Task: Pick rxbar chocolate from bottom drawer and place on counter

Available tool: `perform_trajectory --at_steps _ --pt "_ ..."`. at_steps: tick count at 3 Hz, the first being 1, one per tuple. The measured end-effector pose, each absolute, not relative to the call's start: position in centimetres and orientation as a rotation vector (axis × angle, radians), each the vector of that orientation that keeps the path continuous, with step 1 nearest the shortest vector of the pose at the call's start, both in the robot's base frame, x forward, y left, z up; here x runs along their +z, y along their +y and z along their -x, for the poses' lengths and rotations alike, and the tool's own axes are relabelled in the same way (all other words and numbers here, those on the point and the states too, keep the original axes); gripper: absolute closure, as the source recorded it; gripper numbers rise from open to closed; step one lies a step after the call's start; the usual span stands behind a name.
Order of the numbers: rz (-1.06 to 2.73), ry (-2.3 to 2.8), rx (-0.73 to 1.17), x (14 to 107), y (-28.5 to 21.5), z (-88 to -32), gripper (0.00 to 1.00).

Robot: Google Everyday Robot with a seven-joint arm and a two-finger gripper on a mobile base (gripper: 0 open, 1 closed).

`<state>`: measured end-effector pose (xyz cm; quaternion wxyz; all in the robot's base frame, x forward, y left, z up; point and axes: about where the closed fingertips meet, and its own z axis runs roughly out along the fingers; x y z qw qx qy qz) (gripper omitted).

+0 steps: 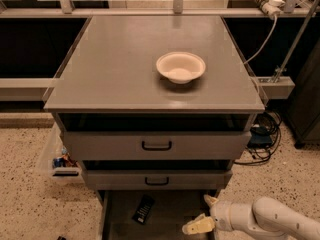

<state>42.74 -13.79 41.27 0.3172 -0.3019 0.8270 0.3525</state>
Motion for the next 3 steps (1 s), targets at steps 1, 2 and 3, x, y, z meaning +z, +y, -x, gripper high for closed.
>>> perform_trajectory --at_steps 1,2,3 --pt "0.783 2.175 0.936 40.8 -13.7 -42.9 0.00" --pt "0.761 2.212 0.924 39.1 -12.9 -42.8 0.00" --pt "0.739 2.212 0.853 36.2 -13.2 -44.1 0.00"
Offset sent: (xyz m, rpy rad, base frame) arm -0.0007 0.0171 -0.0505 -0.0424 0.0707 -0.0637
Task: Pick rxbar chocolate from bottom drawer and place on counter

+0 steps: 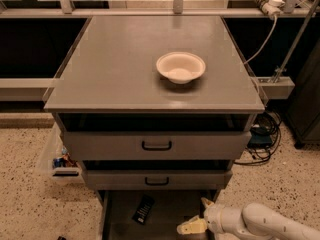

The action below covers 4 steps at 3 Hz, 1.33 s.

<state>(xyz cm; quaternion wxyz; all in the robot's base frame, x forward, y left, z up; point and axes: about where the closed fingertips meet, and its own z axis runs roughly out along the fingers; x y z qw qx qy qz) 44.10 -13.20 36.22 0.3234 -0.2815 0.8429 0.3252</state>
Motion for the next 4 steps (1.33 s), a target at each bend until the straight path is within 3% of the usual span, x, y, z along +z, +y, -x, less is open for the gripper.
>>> perform_trajectory --at_steps 2,4 --pt "0.736 2.202 0.753 34.1 -14.4 -46.2 0.00" --pt "0.776 2.177 0.664 30.4 -11.7 -47.0 0.00"
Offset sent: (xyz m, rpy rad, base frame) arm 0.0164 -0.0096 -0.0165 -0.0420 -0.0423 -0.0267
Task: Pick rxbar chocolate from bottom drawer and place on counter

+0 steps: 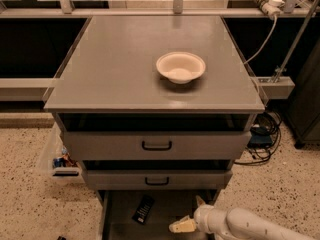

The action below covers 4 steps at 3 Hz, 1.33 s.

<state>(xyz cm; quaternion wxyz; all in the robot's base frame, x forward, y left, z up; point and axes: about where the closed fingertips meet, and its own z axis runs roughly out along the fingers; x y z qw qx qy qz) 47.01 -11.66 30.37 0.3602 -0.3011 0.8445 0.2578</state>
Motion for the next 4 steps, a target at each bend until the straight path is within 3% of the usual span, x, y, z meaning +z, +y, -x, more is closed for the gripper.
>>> perform_trajectory --at_steps 2,4 --pt "0.773 2.180 0.589 27.8 -10.1 -47.6 0.00" --pt "0.896 2.079 0.712 25.5 -2.8 -47.6 0.00"
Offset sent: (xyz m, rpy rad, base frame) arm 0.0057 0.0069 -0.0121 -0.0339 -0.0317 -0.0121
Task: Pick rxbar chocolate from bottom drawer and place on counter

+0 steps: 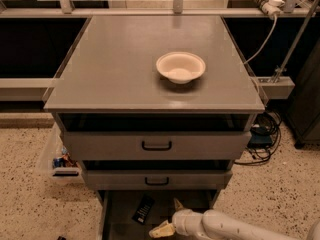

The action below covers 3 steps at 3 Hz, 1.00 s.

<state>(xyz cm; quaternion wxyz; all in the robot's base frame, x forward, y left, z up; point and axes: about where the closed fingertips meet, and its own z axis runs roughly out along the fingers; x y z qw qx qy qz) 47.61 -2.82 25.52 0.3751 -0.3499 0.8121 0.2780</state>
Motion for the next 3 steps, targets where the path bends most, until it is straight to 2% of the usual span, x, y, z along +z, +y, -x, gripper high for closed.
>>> perform_trajectory --at_steps 3 --pt "0.907 1.969 0.646 22.4 -0.5 -49.8 0.00"
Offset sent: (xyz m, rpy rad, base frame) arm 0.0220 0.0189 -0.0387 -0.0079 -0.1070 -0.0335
